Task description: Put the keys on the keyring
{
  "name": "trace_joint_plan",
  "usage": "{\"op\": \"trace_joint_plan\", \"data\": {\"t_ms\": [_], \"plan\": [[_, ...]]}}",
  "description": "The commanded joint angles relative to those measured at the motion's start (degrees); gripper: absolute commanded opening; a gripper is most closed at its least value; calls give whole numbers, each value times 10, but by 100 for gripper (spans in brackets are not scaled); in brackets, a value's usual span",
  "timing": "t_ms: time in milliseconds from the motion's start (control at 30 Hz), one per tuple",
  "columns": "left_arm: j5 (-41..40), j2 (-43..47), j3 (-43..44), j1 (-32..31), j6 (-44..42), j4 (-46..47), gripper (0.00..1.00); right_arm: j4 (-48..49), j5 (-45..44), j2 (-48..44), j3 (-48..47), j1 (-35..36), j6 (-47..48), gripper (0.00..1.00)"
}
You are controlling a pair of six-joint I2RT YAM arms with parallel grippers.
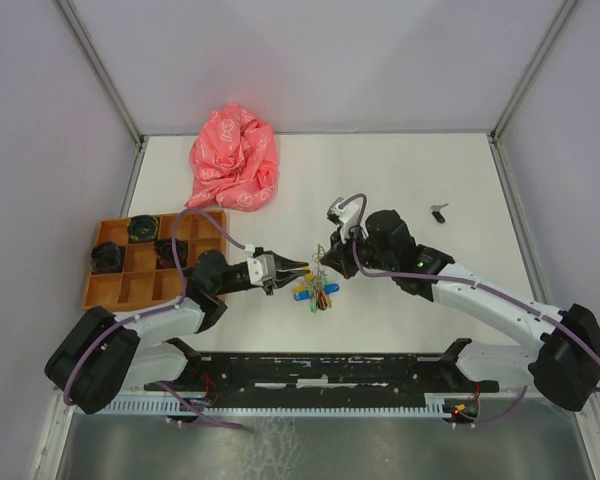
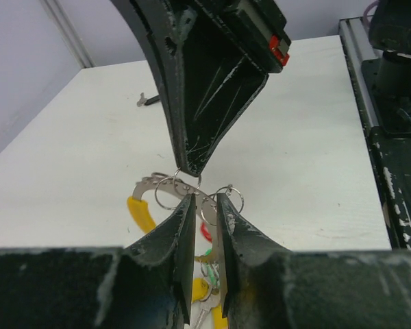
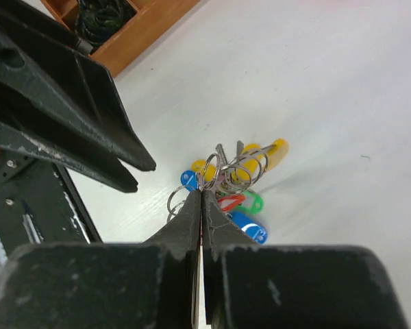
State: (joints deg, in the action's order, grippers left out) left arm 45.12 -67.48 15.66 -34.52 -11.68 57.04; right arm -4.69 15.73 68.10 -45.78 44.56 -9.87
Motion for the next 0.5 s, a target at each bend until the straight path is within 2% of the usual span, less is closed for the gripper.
{"op": "trace_joint_plan", "data": {"t_ms": [0,233,467], "plan": [[-48,10,-7,0,2,37,26,-46,-9,-3,-51,3,112,1],[-44,-40,14,0,29,50,27,-82,8,15,-87,11,230,1],[-34,-90,22,1,76,110,27,-62,38,35,-90,11,256,1]]}}
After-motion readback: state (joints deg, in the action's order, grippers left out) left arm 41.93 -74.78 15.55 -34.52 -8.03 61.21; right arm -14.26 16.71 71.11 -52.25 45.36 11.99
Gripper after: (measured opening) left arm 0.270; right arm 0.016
